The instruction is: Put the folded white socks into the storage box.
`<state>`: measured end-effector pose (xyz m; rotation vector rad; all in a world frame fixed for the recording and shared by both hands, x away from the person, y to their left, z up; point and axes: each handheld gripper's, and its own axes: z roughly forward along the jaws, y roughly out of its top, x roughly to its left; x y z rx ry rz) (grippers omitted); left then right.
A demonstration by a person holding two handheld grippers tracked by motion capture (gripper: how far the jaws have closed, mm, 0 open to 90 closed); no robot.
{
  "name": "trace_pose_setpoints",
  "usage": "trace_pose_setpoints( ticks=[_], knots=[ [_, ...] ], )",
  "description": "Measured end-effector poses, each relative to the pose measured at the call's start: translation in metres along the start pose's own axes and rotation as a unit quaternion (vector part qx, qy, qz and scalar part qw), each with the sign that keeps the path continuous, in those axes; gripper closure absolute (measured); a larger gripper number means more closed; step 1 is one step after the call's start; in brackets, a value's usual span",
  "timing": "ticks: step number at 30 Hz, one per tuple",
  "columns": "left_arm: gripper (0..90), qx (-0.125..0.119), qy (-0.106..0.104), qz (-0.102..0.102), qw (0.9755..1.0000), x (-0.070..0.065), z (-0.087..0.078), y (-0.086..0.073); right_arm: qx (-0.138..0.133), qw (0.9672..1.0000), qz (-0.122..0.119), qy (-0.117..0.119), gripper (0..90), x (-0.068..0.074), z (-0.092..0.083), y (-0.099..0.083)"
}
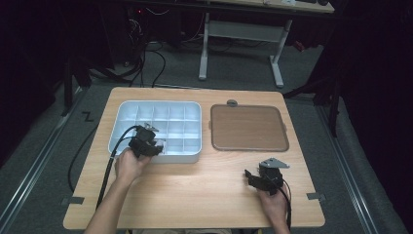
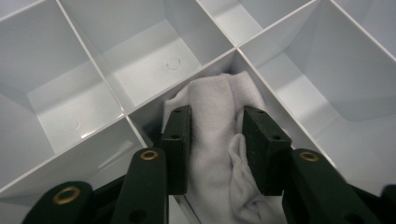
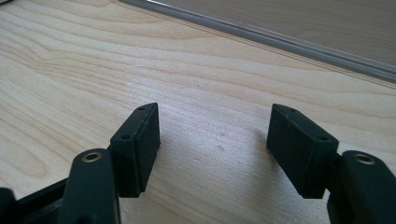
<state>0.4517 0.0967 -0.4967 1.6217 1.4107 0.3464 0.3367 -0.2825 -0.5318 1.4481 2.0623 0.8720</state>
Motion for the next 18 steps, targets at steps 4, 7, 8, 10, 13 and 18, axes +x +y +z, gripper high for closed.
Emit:
trace_pose_setpoints(
  ticks=[4, 7, 8, 10, 13, 18],
  knots=[
    [57.1, -0.011, -0.008, -0.011, 0.9999, 0.000, -0.004, 0.003, 0.000, 1.0000, 0.000, 0.000, 35.2, 0.000, 0.000, 0.000],
    [52.0, -0.013, -0.015, -0.018, 0.9996, 0.000, -0.008, 0.006, 0.000, 1.0000, 0.000, 0.000, 35.2, 0.000, 0.000, 0.000],
    [50.8, -0.015, -0.017, -0.019, 0.9996, 0.000, -0.009, 0.006, 0.000, 1.0000, 0.000, 0.000, 35.2, 0.000, 0.000, 0.000],
    [49.2, -0.015, -0.021, -0.023, 0.9994, 0.000, -0.011, 0.007, 0.000, 1.0000, 0.000, 0.000, 35.2, 0.000, 0.000, 0.000],
    [47.2, -0.019, -0.024, -0.029, 0.9991, 0.000, -0.014, 0.009, 0.000, 1.0000, 0.000, 0.000, 35.2, 0.000, 0.000, 0.000],
    [44.8, -0.030, -0.026, -0.037, 0.9985, 0.003, -0.020, 0.013, 0.000, 1.0000, 0.000, 0.000, 35.2, 0.000, 0.000, 0.000]
  ],
)
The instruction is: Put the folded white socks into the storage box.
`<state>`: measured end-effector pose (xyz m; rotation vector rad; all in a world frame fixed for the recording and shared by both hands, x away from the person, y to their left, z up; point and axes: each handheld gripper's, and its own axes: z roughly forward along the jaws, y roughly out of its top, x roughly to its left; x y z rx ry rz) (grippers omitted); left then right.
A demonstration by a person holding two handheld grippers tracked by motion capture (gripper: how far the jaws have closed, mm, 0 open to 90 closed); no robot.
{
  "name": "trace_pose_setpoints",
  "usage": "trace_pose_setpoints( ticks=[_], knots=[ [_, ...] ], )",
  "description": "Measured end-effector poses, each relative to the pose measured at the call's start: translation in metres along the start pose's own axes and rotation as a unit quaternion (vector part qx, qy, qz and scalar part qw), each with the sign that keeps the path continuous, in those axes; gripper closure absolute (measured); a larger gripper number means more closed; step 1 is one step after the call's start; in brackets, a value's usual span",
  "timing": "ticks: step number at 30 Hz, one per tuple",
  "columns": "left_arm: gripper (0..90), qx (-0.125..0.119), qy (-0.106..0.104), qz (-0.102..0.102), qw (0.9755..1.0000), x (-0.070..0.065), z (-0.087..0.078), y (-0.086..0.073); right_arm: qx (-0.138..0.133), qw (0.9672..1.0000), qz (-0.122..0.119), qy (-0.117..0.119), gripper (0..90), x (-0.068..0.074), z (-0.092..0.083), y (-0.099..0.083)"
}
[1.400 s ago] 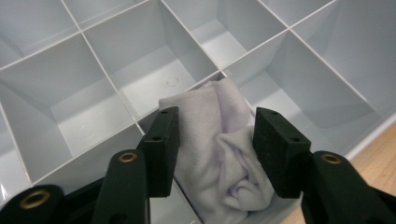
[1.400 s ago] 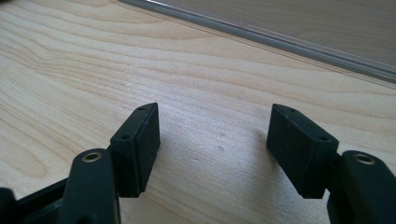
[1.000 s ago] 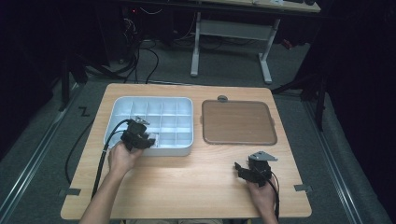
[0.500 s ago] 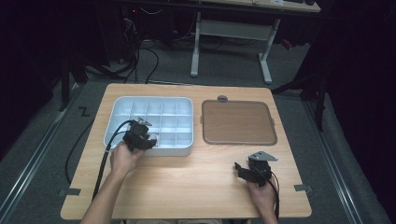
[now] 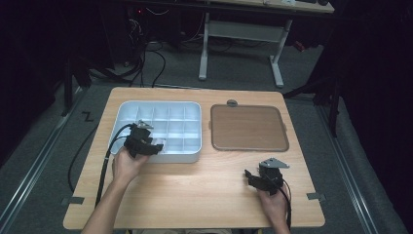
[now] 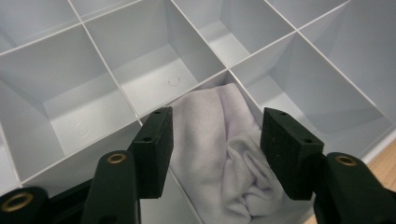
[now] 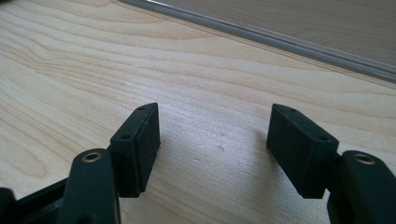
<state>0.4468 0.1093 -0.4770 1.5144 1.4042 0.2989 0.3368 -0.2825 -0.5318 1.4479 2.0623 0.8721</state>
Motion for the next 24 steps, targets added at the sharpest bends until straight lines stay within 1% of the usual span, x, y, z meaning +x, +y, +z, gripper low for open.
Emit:
trace_pose_setpoints(
  ticks=[2, 5, 7, 12, 15, 16, 20, 24],
  knots=[
    [44.6, -0.005, -0.001, -0.005, 1.0000, 0.002, -0.003, 0.002, 0.000, 1.0000, 0.000, 0.000, 35.2, 0.000, 0.000, 0.000],
    [44.0, -0.016, -0.008, -0.024, 0.9995, 0.005, -0.008, 0.007, 0.000, 1.0000, 0.000, 0.000, 35.2, 0.000, 0.000, 0.000],
    [43.6, -0.023, -0.009, -0.031, 0.9992, 0.007, -0.011, 0.009, 0.000, 1.0000, 0.000, 0.000, 35.2, 0.000, 0.000, 0.000],
    [43.6, -0.033, -0.009, -0.037, 0.9987, 0.011, -0.018, 0.011, 0.000, 1.0000, 0.000, 0.000, 35.2, 0.000, 0.000, 0.000],
    [43.6, -0.038, -0.011, -0.045, 0.9982, 0.013, -0.022, 0.013, 0.000, 1.0000, 0.000, 0.000, 35.2, 0.000, 0.000, 0.000],
    [43.6, -0.039, -0.010, -0.041, 0.9984, 0.013, -0.023, 0.013, 0.000, 1.0000, 0.000, 0.000, 35.2, 0.000, 0.000, 0.000],
    [43.6, -0.048, -0.016, -0.043, 0.9978, 0.012, -0.029, 0.015, 0.000, 1.0000, 0.000, 0.000, 35.2, 0.000, 0.000, 0.000],
    [43.6, -0.054, -0.016, -0.045, 0.9974, 0.013, -0.033, 0.017, 0.000, 1.0000, 0.000, 0.000, 35.2, 0.000, 0.000, 0.000]
  ],
)
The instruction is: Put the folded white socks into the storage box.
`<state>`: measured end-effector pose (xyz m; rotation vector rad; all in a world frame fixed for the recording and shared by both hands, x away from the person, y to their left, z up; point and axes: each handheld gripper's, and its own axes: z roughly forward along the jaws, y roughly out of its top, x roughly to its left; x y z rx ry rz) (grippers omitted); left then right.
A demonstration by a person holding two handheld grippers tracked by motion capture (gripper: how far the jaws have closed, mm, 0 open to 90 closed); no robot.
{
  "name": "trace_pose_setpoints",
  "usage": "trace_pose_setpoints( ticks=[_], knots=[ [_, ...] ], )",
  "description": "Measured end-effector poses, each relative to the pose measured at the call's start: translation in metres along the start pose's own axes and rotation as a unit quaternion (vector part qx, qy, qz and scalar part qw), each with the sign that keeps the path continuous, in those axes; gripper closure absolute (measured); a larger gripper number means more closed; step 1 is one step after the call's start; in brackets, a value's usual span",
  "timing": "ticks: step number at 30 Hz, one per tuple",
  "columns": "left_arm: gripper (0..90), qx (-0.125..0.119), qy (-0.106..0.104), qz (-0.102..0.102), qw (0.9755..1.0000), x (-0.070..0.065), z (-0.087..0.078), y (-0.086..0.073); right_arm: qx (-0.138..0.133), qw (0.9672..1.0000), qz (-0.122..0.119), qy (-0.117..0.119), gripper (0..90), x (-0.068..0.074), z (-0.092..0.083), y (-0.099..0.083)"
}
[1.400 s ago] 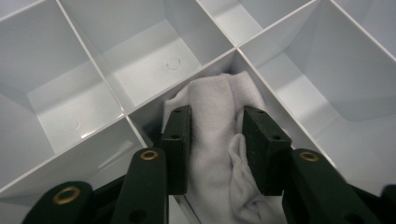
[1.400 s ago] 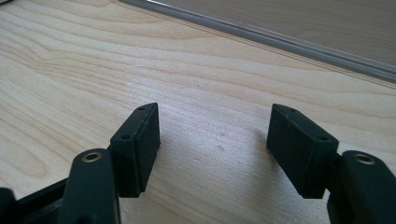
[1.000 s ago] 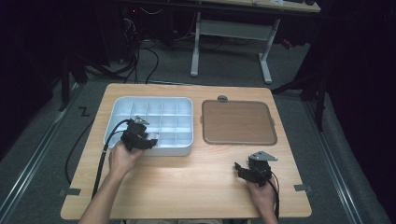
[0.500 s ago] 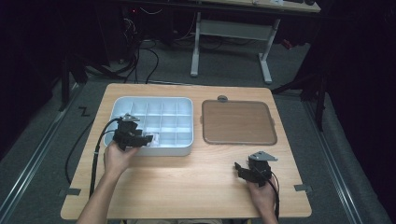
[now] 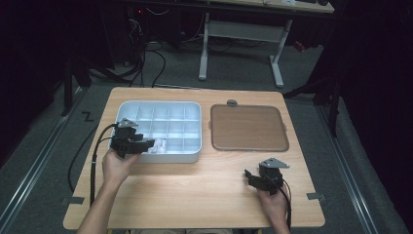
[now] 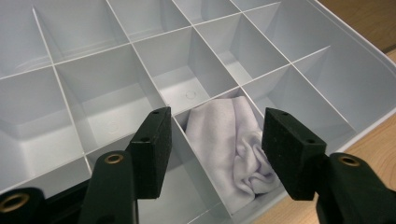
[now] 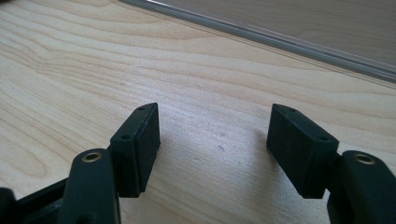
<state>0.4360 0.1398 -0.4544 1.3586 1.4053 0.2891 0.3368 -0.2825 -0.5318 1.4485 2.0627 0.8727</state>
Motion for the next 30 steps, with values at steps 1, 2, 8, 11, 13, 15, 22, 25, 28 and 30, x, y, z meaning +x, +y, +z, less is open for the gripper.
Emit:
trace_pose_setpoints(
  ticks=[1, 2, 8, 11, 13, 15, 22, 25, 28, 30],
  knots=[
    [43.6, 0.000, 0.000, 0.001, 1.0000, 0.000, -0.001, 0.000, 0.000, 1.0000, 0.000, 0.000, 35.2, 0.000, 0.000, 0.000],
    [43.6, -0.002, 0.000, 0.002, 1.0000, 0.000, -0.003, 0.001, 0.000, 1.0000, 0.000, 0.000, 35.2, 0.000, 0.000, 0.000],
    [43.5, -0.011, 0.005, 0.015, 0.9998, -0.001, -0.011, 0.003, 0.000, 1.0000, 0.000, 0.000, 35.2, 0.000, 0.000, 0.000],
    [44.1, -0.008, 0.008, 0.029, 0.9995, -0.002, -0.016, 0.001, 0.000, 1.0000, 0.000, 0.000, 35.2, 0.000, 0.000, 0.000],
    [43.8, -0.012, 0.004, 0.028, 0.9995, -0.003, -0.019, 0.002, 0.000, 1.0000, 0.000, 0.000, 35.2, 0.000, 0.000, 0.000],
    [43.6, -0.015, 0.001, 0.025, 0.9996, -0.003, -0.022, 0.003, 0.000, 1.0000, 0.000, 0.000, 35.2, 0.000, 0.000, 0.000],
    [43.3, -0.028, -0.003, 0.016, 0.9995, 0.000, -0.032, 0.007, 0.000, 1.0000, 0.000, 0.000, 35.3, 0.000, 0.000, 0.000],
    [43.3, -0.030, -0.002, 0.014, 0.9994, 0.003, -0.036, 0.006, 0.000, 1.0000, 0.000, 0.000, 35.2, 0.000, 0.000, 0.000],
    [43.4, -0.035, 0.000, 0.008, 0.9993, 0.007, -0.040, 0.005, 0.000, 1.0000, 0.000, 0.000, 35.2, 0.000, 0.000, 0.000],
    [43.4, -0.038, 0.000, 0.005, 0.9993, 0.008, -0.043, 0.006, 0.000, 1.0000, 0.000, 0.000, 35.2, 0.000, 0.000, 0.000]
  ],
)
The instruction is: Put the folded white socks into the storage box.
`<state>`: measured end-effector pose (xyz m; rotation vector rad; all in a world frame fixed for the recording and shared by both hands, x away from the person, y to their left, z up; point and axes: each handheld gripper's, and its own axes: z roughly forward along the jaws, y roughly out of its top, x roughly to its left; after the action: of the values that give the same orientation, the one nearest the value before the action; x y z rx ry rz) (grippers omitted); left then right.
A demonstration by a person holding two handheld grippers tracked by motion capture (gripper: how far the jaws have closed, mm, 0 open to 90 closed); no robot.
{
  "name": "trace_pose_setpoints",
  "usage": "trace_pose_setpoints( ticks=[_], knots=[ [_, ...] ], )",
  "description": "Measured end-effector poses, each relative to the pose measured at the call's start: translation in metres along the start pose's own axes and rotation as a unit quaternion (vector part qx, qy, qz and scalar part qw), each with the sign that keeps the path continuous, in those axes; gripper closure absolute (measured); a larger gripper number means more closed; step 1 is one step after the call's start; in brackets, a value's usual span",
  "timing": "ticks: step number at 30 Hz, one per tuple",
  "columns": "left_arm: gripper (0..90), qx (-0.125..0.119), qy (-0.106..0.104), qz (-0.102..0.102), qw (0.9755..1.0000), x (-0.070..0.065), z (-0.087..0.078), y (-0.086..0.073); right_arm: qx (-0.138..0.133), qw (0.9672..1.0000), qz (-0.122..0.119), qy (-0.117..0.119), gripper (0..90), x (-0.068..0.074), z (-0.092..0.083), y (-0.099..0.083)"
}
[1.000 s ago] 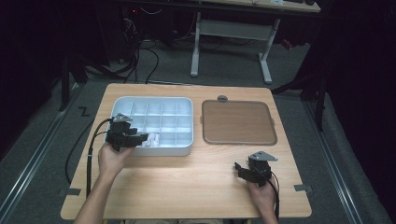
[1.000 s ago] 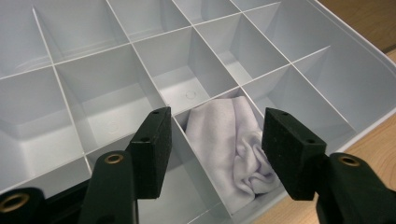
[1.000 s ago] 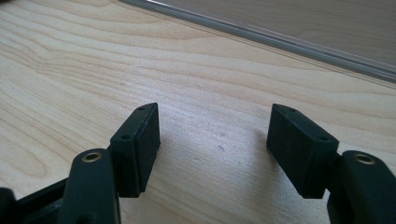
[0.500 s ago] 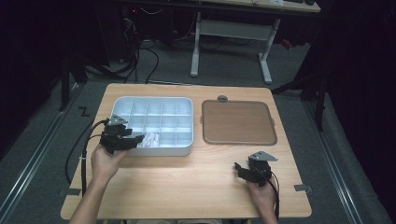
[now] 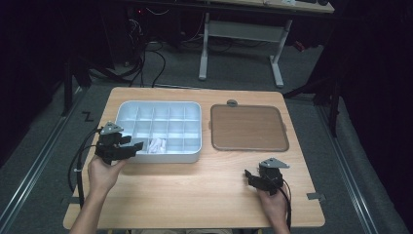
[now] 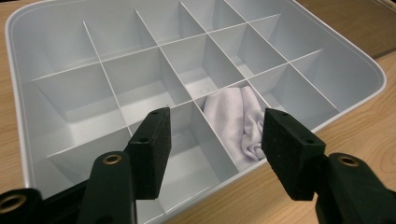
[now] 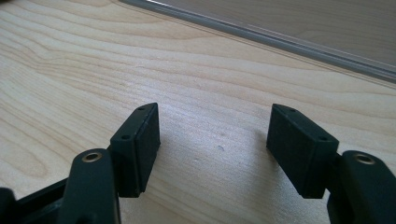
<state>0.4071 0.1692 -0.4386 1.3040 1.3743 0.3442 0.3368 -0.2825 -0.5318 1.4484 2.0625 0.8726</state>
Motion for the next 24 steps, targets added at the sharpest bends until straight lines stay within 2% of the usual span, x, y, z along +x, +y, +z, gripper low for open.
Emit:
trace_pose_setpoints(
  ticks=[6, 24],
  knots=[
    [43.3, -0.004, -0.001, -0.002, 1.0000, 0.003, -0.007, -0.002, 0.000, 1.0000, 0.000, 0.000, 35.2, 0.000, 0.000, 0.000],
    [42.0, -0.016, -0.004, -0.024, 0.9996, 0.013, -0.026, -0.007, 0.000, 1.0000, 0.000, 0.000, 35.2, 0.000, 0.000, 0.000]
  ],
)
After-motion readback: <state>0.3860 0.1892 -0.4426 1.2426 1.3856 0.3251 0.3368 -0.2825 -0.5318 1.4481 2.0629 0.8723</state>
